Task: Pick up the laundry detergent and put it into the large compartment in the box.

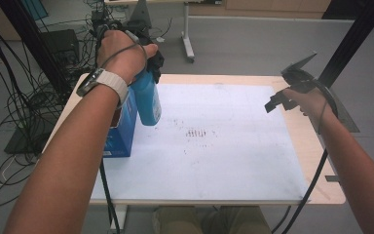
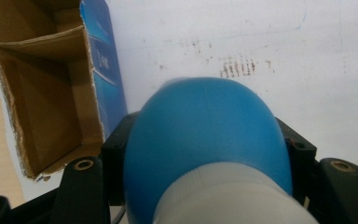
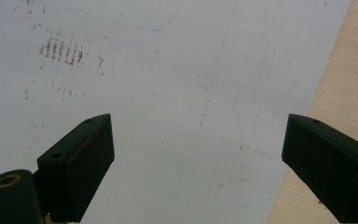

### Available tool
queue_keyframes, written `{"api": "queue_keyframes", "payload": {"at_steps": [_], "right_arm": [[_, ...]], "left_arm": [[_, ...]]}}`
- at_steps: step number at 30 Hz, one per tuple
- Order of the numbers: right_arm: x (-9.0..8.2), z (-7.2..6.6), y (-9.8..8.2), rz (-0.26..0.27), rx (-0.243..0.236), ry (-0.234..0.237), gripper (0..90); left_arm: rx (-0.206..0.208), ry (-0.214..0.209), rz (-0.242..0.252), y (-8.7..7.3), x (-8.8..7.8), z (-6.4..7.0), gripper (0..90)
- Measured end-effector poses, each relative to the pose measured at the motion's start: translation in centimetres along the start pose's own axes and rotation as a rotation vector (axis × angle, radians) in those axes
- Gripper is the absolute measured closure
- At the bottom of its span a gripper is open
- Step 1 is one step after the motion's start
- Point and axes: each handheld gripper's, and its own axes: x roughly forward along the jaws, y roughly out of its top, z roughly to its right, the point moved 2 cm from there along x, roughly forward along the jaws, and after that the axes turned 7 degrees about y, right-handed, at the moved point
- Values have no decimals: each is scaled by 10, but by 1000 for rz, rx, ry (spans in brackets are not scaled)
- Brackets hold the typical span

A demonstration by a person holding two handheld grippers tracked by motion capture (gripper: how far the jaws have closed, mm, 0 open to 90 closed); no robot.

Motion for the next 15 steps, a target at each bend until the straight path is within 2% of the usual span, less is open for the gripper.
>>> {"api": "queue_keyframes", "payload": {"at_steps": [10,15], "right_arm": [[2,-2,4,-1,-5,1,92],[2,-2,6,0,1,0,92]], "left_arm": [[-47,7,8,2,-11,-21,384],[-42,16,5,3,-13,-26,384]]}}
